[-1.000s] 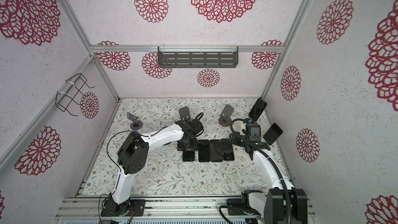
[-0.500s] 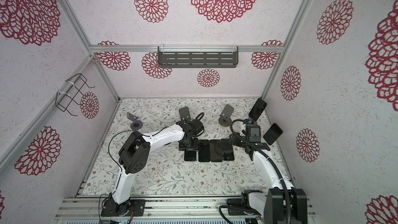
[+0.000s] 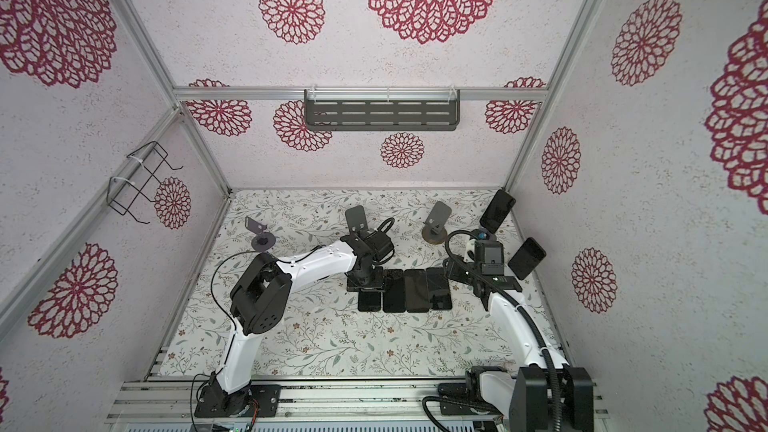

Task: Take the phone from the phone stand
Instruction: 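Lower the dark phone flat beside the row and open the left gripper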

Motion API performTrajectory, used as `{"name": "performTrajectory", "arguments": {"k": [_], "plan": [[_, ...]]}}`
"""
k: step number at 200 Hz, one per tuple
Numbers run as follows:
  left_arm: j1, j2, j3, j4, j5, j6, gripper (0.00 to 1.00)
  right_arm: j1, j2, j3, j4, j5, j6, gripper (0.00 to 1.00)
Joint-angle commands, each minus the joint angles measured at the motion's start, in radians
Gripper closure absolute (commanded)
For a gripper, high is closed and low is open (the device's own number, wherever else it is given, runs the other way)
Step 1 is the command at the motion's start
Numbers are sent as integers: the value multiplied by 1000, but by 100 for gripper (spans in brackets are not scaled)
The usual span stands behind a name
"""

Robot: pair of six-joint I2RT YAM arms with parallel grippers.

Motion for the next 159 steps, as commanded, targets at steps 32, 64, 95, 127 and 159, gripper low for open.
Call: {"name": "performTrajectory", "arguments": {"k": [32,64,95,127,159], "plan": [[5,14,-12,20,14,-16,35,-5,-21,-6,7,16,-18,46],[6,21,-14,24,33,-17,29,-5,-24,-6,7,20,-21,46],[7,20,-22,33,48,-20,24,-4,-26,-8,4,25,-23,46],[8,18,-25,29,52,-20,19,-5,-25,-10,4,23,-25,46],[9,18,-24,32,54,-22,15,-5,-24,-9,1,23,-28,46]]}}
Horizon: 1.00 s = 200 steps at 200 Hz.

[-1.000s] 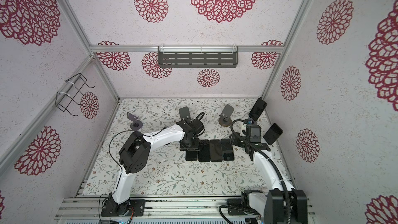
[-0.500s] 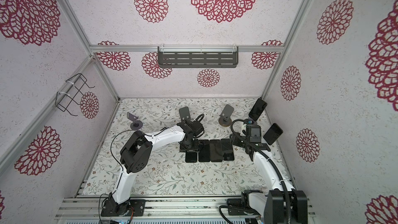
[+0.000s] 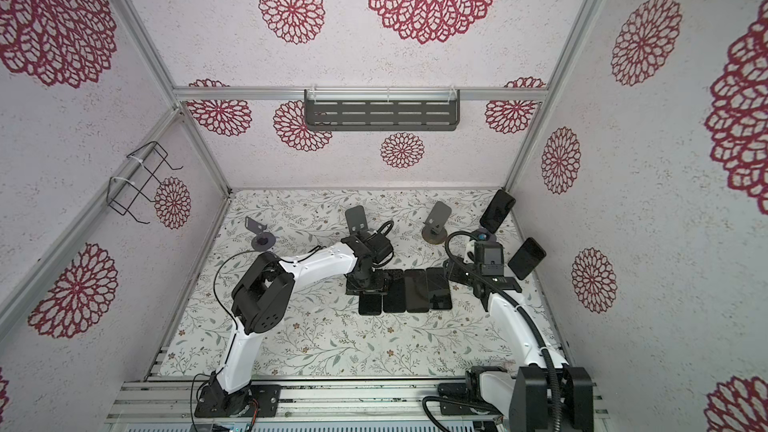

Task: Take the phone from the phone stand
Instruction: 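Lower the dark phone flat beside the row and open the left gripper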

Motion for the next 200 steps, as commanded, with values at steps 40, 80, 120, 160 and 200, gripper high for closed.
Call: {"name": "performTrajectory", "arguments": {"k": [40,80,120,160,200], "plan": [[7,2,3,11,15,-19,14,-6,-23,6,-1,14,-28,46],[8,-8,6,25,33,-26,14,-6,-18,7,0,15,-28,46],[20,-32,-36,87,84,-62,15,-6,-20,9,-5,18,-30,46],[24,-46,-30,58,45,-52,15,-6,-24,9,-10,20,-31,46],[25,-64,-21,36,1,-32,10,-6,-33,17,-23,24,-31,46]]}}
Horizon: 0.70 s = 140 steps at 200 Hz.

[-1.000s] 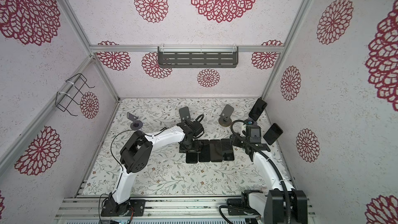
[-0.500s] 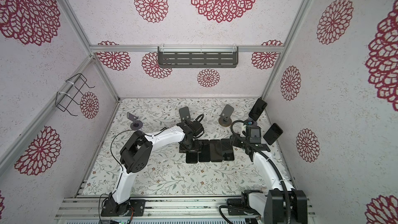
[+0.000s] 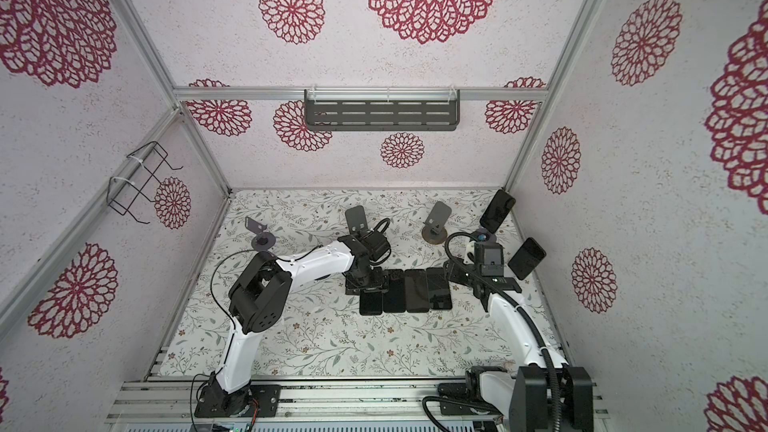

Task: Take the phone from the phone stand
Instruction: 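Lower the dark phone flat beside the row and open the left gripper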

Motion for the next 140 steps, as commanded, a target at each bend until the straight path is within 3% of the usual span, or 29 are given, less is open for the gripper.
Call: {"name": "performTrajectory", "arguments": {"k": [1,67,121,140], "plan": [[4,-51,-3,5,-41,6,10,-5,-33,20,-22,17,-22,46],[5,-116,13,-23,-129,66,5,-5,-36,45,-57,22,-21,46],[7,-255,18,37,-154,221,4,-4,-40,176,-197,61,-43,46],[23,-278,81,-17,-164,313,5,-4,-32,244,-260,70,-63,46]]}}
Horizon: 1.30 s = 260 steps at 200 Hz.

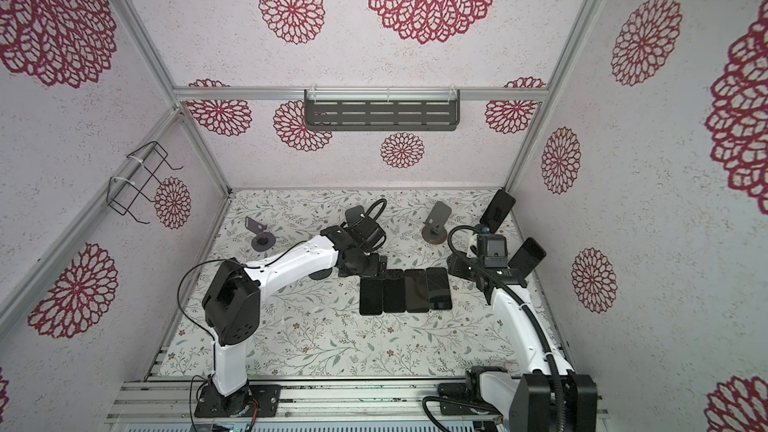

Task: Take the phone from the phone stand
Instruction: 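Lower the dark phone flat beside the row and open the left gripper, then raise the left gripper toward the stands while the right gripper reaches the farther stand's phone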

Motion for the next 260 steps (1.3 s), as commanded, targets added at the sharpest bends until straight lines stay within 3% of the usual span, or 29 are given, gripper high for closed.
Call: {"name": "performTrajectory", "arguments": {"k": [1,21,62,87,116,139,192,260], "plan": [[21,-73,78,-19,-31,137,5,-4,-23,97,-97,32,-46,46],[60,-102,140,-55,18,227,6,-5,-29,169,-147,81,-90,46],[164,-170,172,-92,-3,365,6,-12,14,338,-278,139,-185,44],[242,-219,89,-12,61,437,5,-38,36,406,-336,212,-214,45],[342,-272,-58,136,272,362,0,-118,28,451,-373,293,-232,45],[364,-328,-180,255,266,361,1,-225,34,489,-384,311,-253,46],[367,-385,-254,272,223,390,1,-484,136,591,-379,173,-252,46],[365,-373,-253,258,244,400,1,-503,270,620,-278,37,-263,45]]}}
